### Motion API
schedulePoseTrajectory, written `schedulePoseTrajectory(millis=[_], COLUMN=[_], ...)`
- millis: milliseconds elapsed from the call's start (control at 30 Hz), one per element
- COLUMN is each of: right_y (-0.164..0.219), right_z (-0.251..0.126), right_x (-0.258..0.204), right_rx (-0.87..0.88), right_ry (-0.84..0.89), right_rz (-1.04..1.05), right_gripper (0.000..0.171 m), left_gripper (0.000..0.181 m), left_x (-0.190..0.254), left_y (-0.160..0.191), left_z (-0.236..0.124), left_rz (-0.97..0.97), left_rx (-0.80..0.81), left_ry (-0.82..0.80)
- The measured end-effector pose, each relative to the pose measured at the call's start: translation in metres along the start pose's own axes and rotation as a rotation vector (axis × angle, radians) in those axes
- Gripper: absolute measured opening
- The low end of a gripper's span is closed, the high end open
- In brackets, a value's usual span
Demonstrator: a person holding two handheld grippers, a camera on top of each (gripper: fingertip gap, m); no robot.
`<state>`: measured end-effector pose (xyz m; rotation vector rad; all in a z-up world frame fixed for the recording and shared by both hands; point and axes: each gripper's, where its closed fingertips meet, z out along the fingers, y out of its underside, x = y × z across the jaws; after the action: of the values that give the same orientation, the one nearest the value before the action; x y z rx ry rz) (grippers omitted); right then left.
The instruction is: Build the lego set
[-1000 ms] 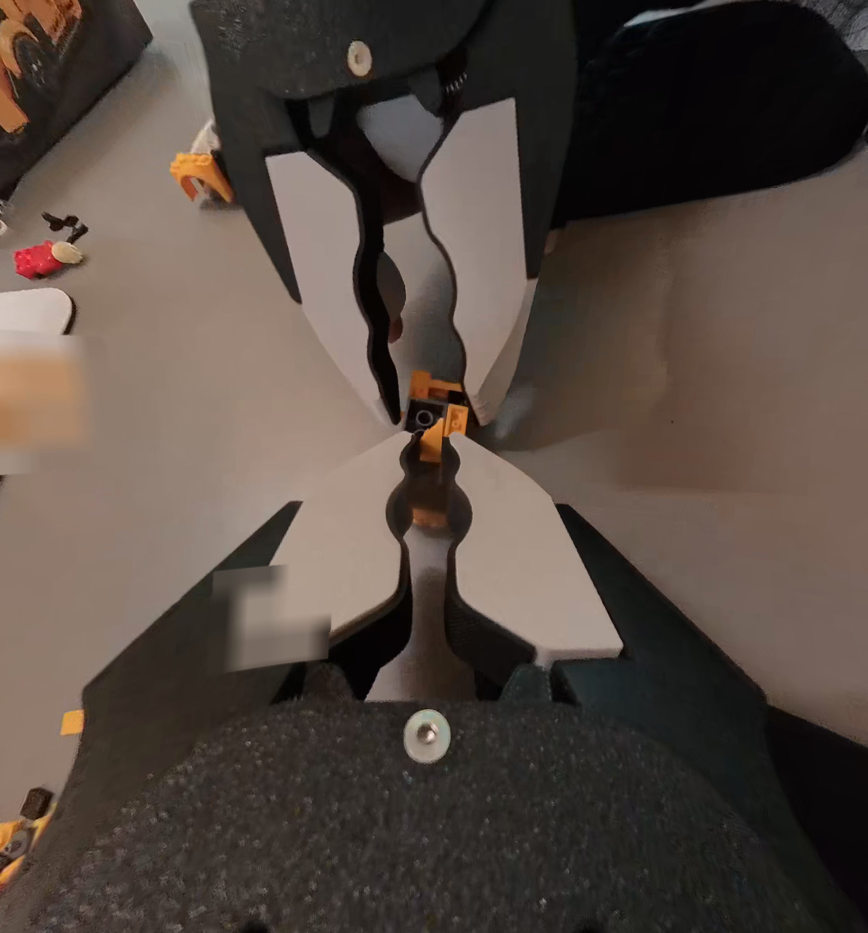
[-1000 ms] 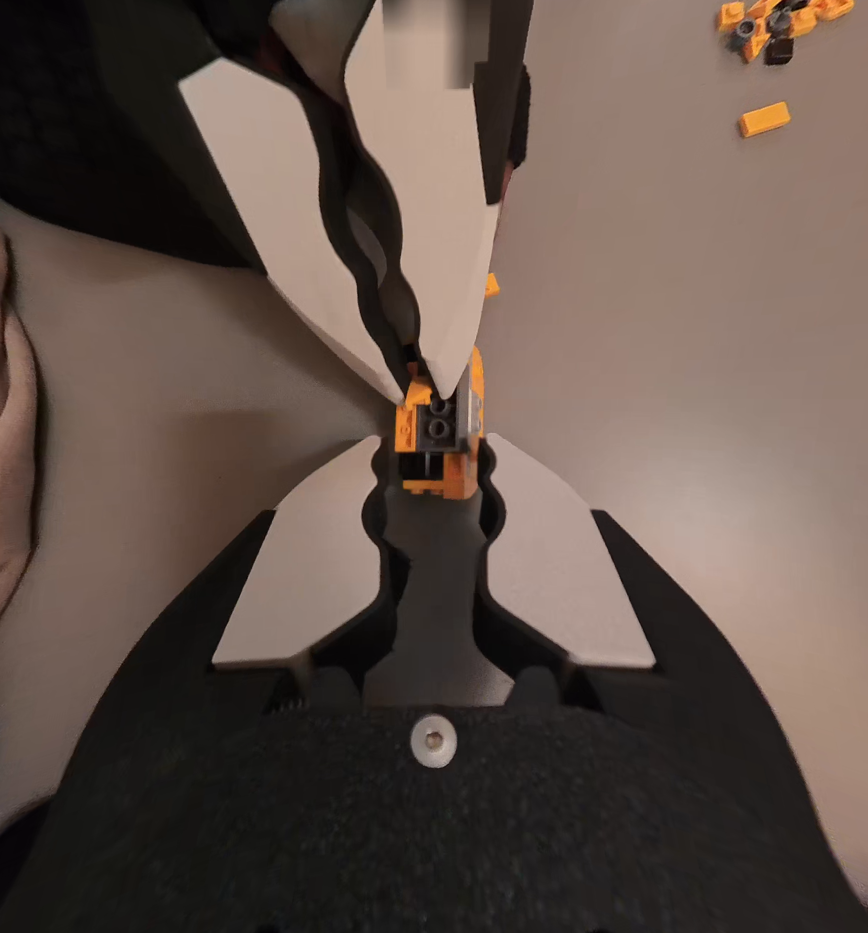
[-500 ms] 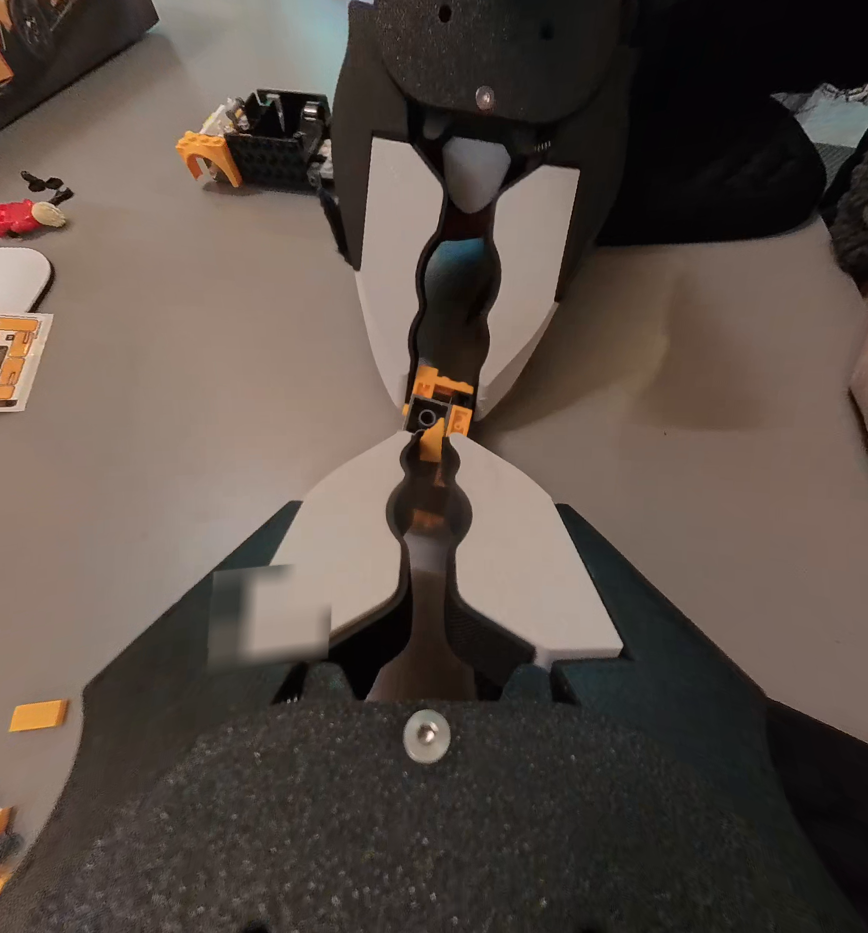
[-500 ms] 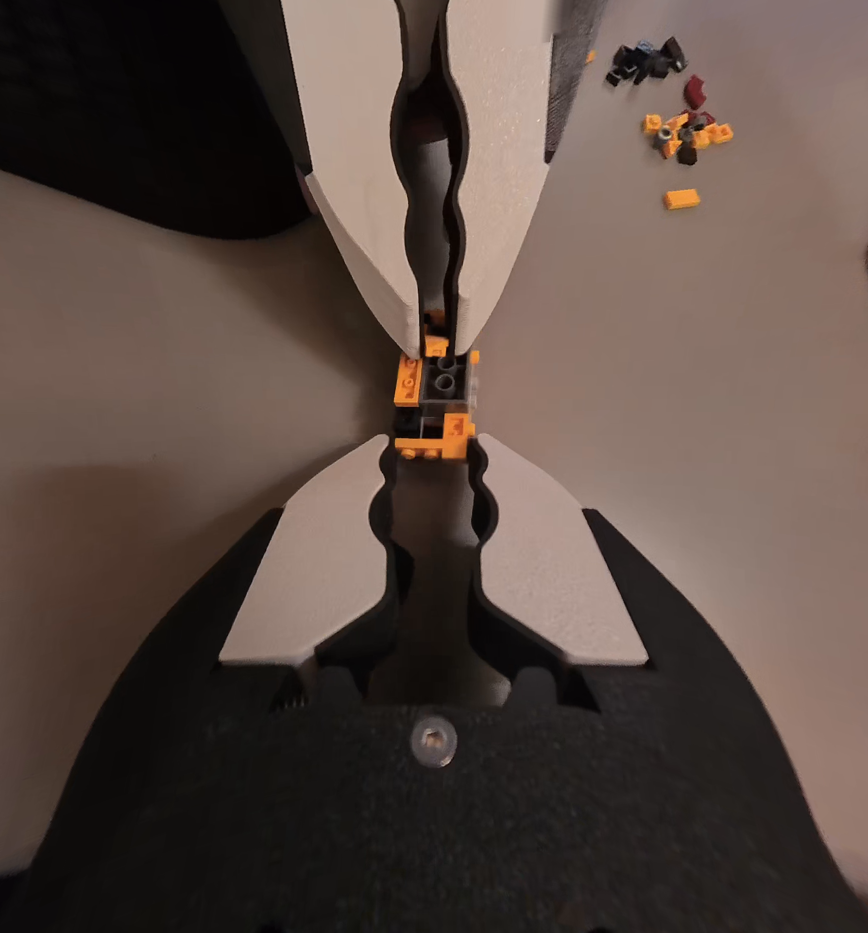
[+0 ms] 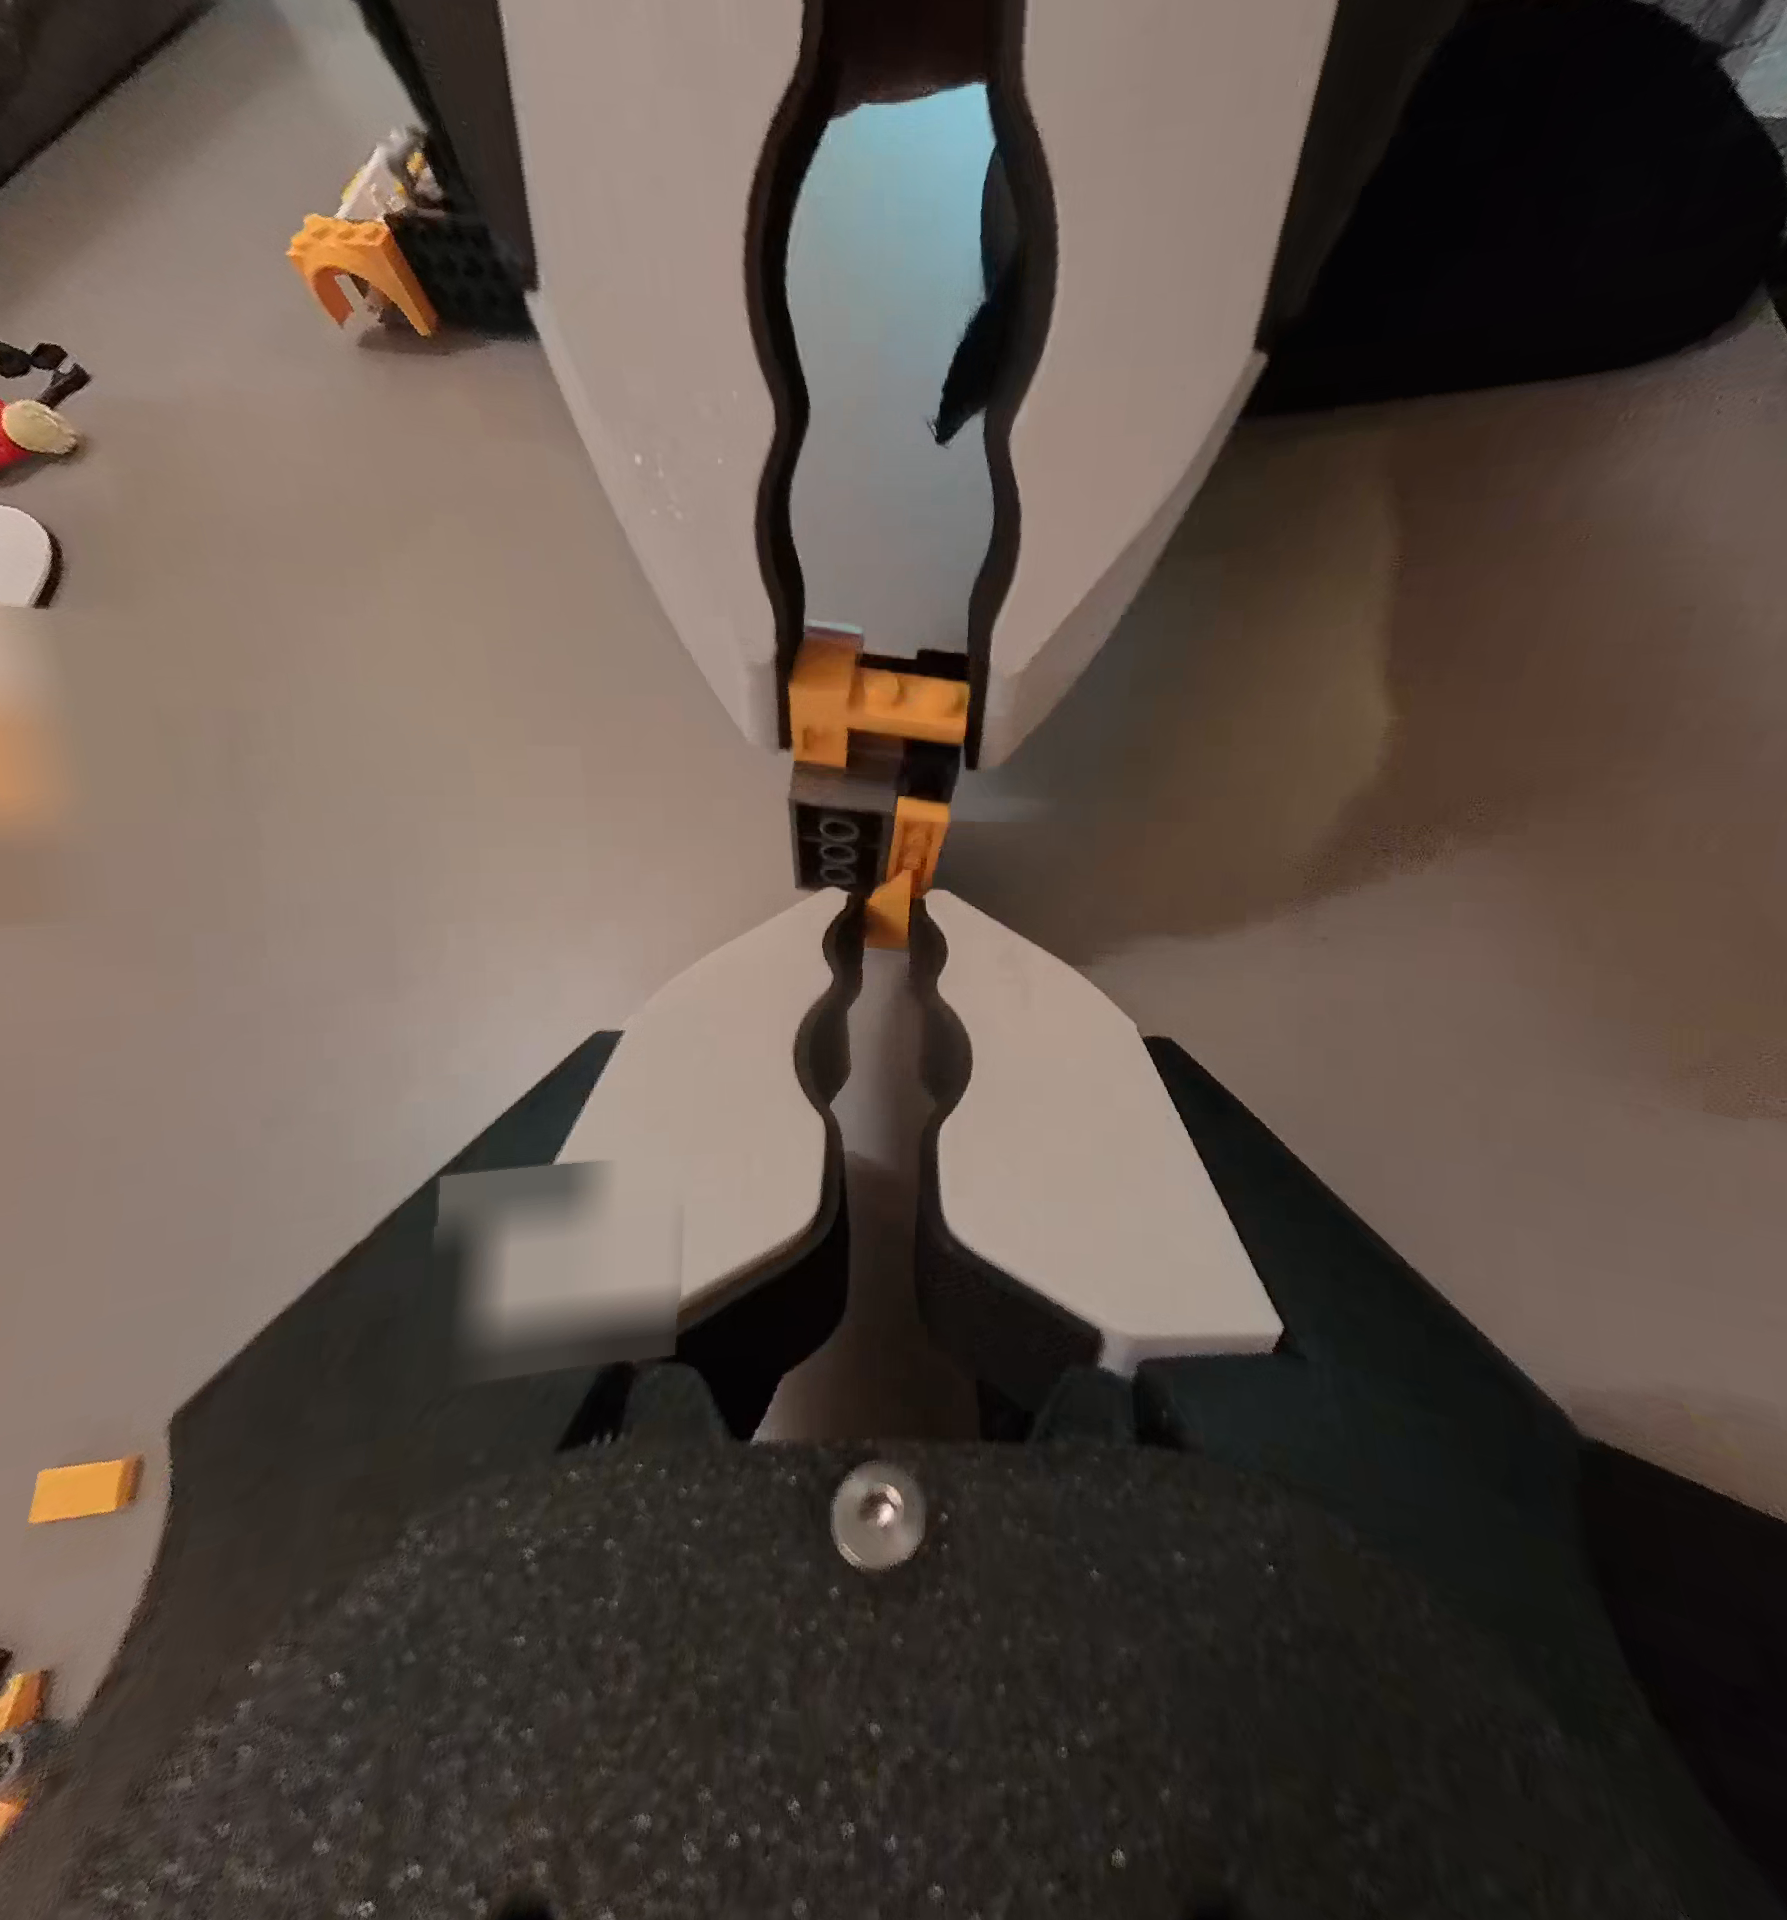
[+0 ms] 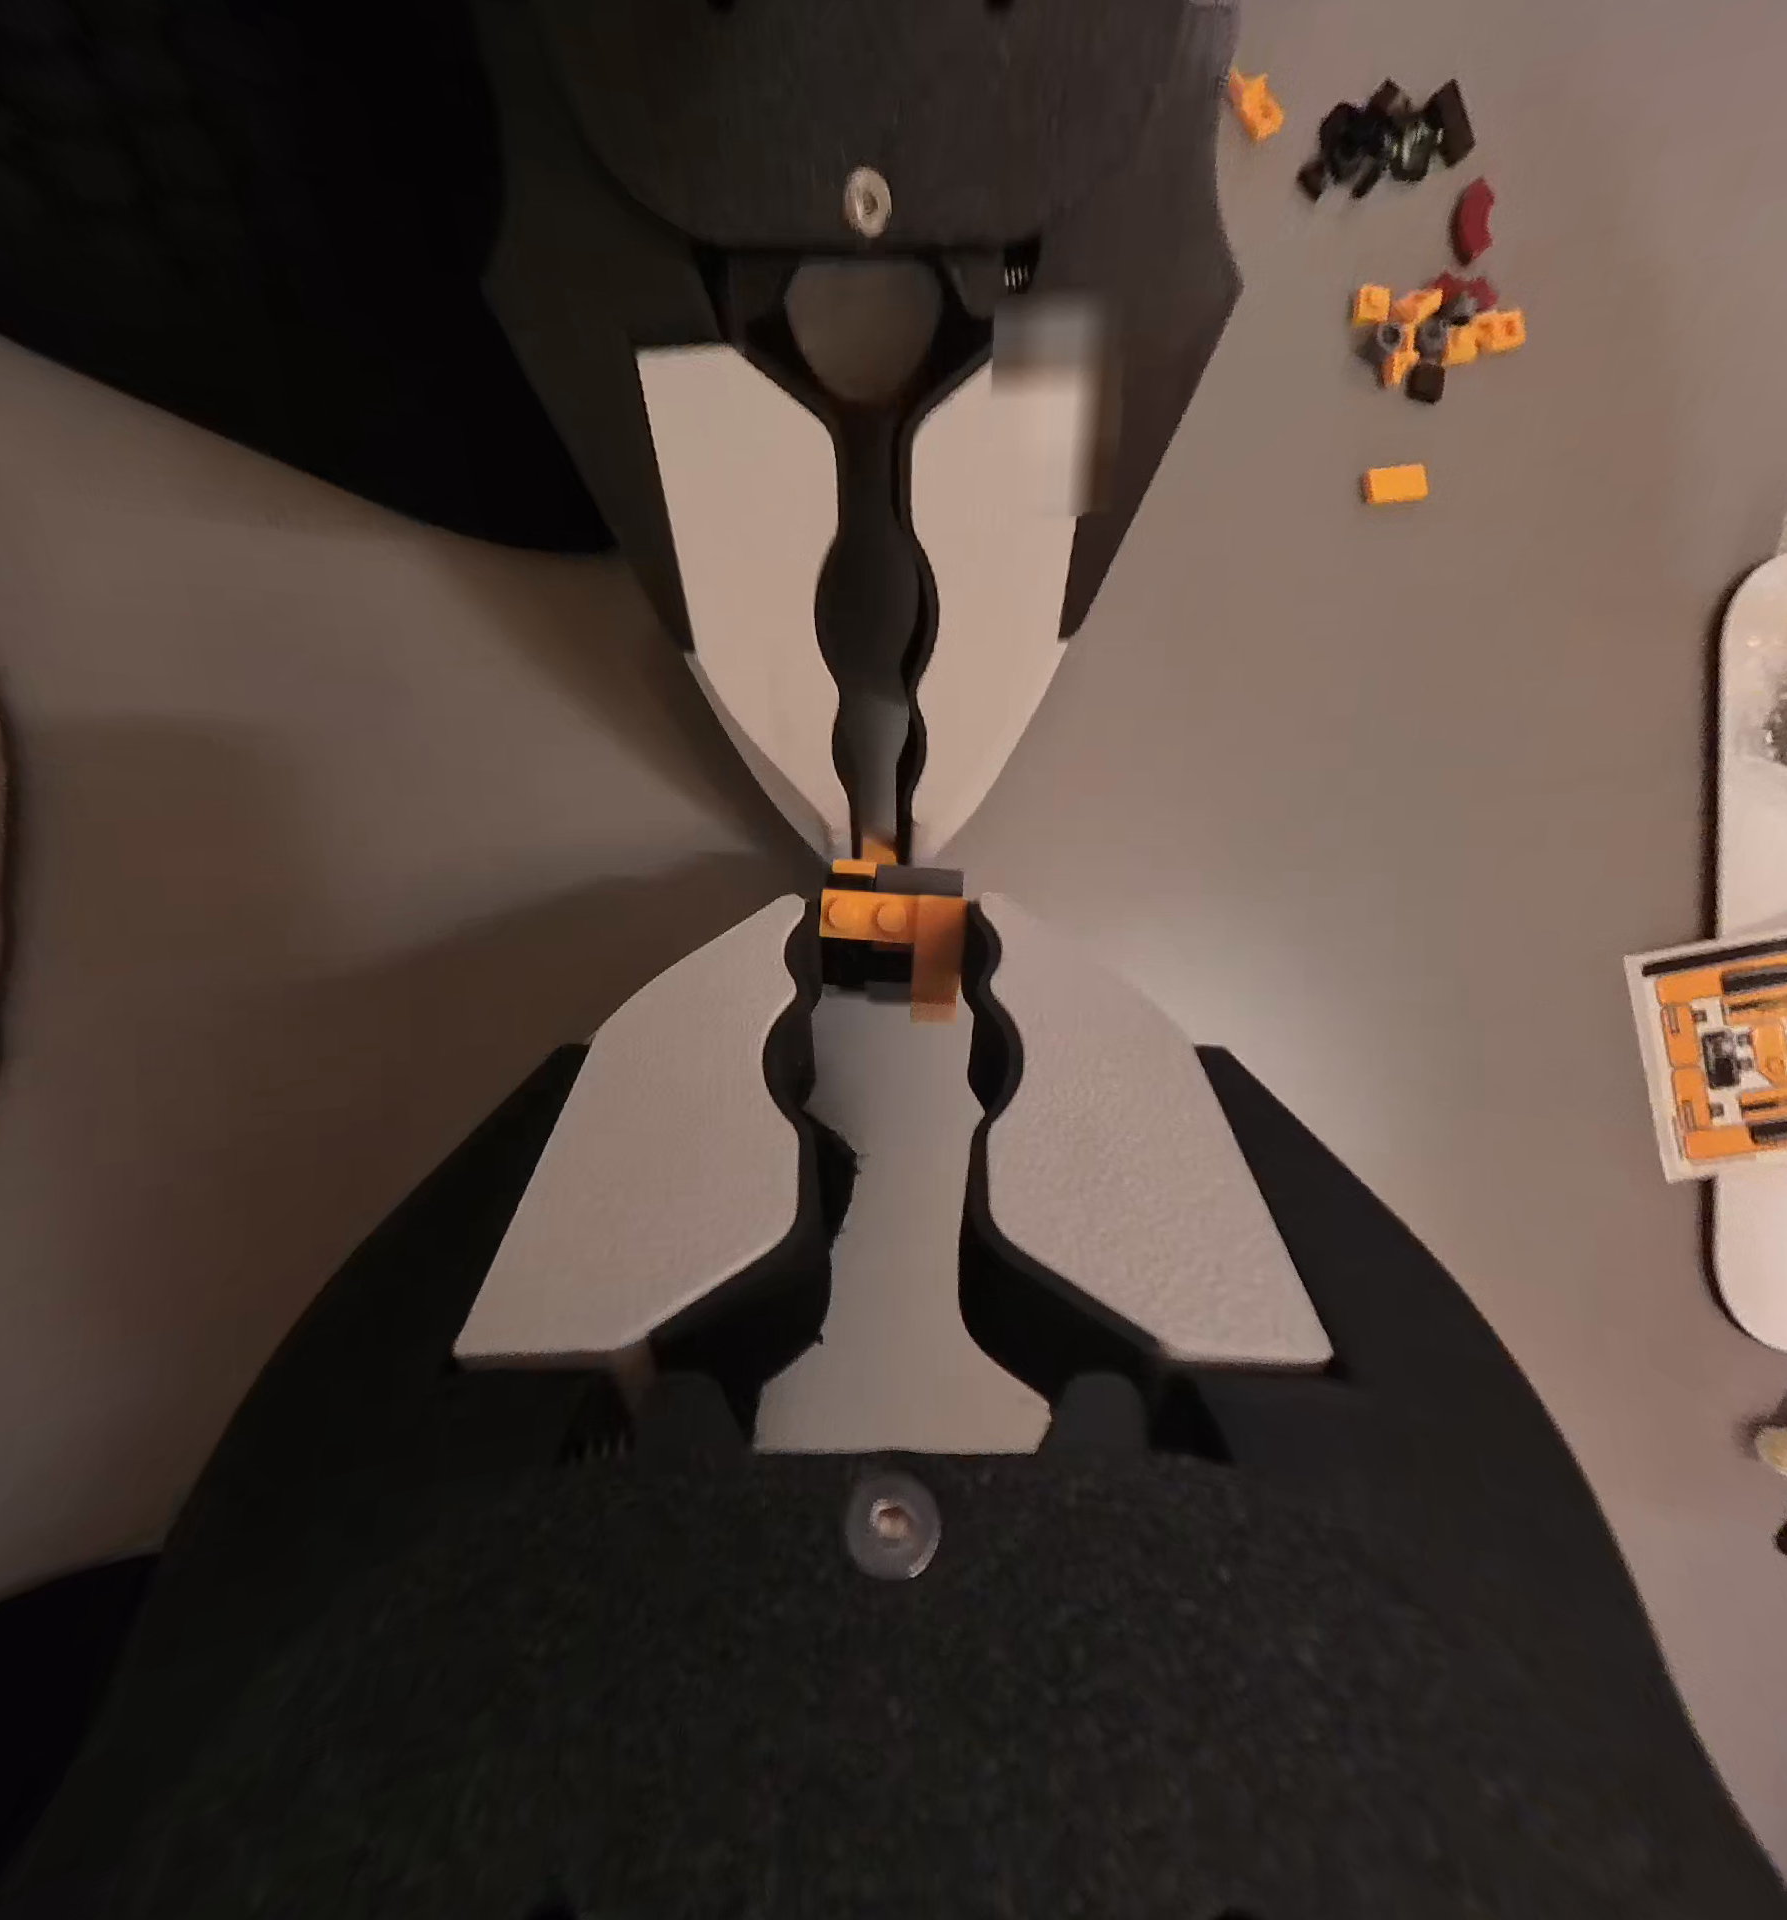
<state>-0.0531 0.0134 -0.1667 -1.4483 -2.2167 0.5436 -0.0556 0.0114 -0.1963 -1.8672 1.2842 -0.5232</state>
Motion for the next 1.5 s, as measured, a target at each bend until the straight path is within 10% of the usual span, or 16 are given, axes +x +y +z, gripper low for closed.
schedulePoseTrajectory(millis=[600, 1500], right_y=[0.0, -0.004], right_z=[-0.004, -0.004], right_x=[0.007, 0.004], right_rx=[0.38, 0.472], right_ry=[-0.064, -0.075], right_rz=[0.184, 0.145], right_gripper=[0.025, 0.025], left_gripper=[0.008, 0.008], left_x=[-0.011, -0.007], left_y=[-0.03, -0.048], left_z=[-0.02, -0.012], left_rz=[-0.012, 0.009], left_rx=[0.165, 0.141], left_ry=[-0.06, 0.002])
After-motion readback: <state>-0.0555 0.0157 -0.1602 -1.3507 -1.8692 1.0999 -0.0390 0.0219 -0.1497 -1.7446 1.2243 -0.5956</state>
